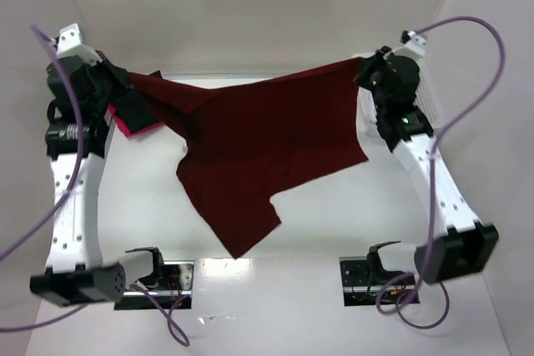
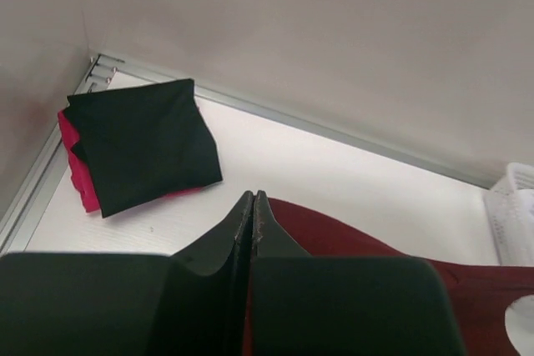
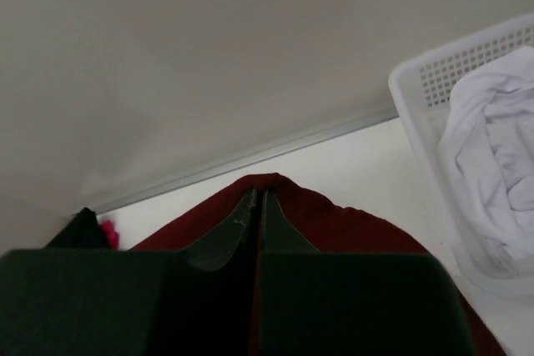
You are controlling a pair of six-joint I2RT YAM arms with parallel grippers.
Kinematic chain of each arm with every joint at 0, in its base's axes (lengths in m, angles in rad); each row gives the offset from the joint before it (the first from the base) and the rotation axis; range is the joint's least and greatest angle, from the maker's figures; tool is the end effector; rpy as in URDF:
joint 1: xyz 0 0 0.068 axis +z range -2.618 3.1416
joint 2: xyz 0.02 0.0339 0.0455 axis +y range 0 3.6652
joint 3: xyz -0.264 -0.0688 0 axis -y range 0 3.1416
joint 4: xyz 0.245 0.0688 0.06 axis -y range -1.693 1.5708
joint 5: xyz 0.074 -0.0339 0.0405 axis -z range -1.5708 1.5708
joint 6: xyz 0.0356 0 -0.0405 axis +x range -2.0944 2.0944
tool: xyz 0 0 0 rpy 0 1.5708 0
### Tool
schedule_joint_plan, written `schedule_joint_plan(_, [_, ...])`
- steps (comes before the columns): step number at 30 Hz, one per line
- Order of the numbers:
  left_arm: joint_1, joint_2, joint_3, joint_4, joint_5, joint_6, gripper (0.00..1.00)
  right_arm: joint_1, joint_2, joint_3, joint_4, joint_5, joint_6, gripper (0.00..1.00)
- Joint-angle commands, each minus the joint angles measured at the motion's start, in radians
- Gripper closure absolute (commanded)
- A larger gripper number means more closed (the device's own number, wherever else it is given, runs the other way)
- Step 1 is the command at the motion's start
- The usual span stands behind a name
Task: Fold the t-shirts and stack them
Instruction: Flatten out the tshirt
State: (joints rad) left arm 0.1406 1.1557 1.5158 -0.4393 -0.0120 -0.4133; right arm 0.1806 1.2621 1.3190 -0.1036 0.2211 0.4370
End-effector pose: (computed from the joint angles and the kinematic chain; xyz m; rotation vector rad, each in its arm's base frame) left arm 0.2286 0.0328 0.4889 -0.4610 1.5882 -0.1978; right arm 0.2863 0.0443 0.4338 0.3763 1.5803 0.2977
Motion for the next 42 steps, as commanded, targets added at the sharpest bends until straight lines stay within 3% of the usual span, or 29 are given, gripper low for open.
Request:
schedule_joint_plan(1, [0.002, -0.128, 0.031, -0.094, 0.035, 0.047, 1.0, -0.012, -0.211, -0.094, -0.054, -0.035, 0.029, 1.0])
schedule_joint_plan(9, [0.002, -0.465, 0.095, -0.264, 0.028, 0.067, 1.0, -0.012, -0.591, -0.143, -0.228, -0.114, 0.039, 1.0])
schedule_joint_plan(12, [-0.036, -0.519, 0.155, -0.34, -0.014, 0.049, 1.0, -0.012, -0.658, -0.097, -0.312, -0.134, 0.039, 1.0])
schedule_joint_plan(19, [-0.099, -0.619, 0.262, -0.354, -0.13, 0.019, 1.0, -0.012, -0.748, -0.021, -0.38, -0.172, 0.039, 1.0])
schedule_joint_plan(22, [-0.117, -0.595, 0.26, -0.33, -0.17, 0.04, 1.0, -0.012, -0.713, 0.006, -0.404, -0.137, 0.039, 1.0])
schedule_joint_plan(25, [-0.13, -0.551, 0.156, -0.252, -0.194, 0.041, 1.0, -0.012, -0.666, -0.033, -0.377, -0.09, 0.039, 1.0])
schedule_joint_plan(30, [-0.141, -0.472, -0.083, -0.03, -0.204, 0.041, 1.0, -0.012, -0.582, -0.195, -0.25, -0.063, 0.041, 1.0])
schedule_joint_plan(35, [-0.141, -0.342, -0.211, 0.105, -0.195, 0.051, 1.0, -0.012, -0.443, -0.305, -0.087, -0.051, 0.05, 1.0])
schedule_joint_plan(40, [-0.141, -0.121, -0.249, 0.238, -0.204, 0.08, 1.0, -0.012, -0.236, -0.328, 0.072, -0.034, 0.068, 1.0])
schedule_joint_plan(42, [-0.063, -0.044, -0.216, 0.245, -0.078, 0.054, 1.0, -0.012, -0.172, -0.297, 0.111, -0.034, 0.068, 1.0])
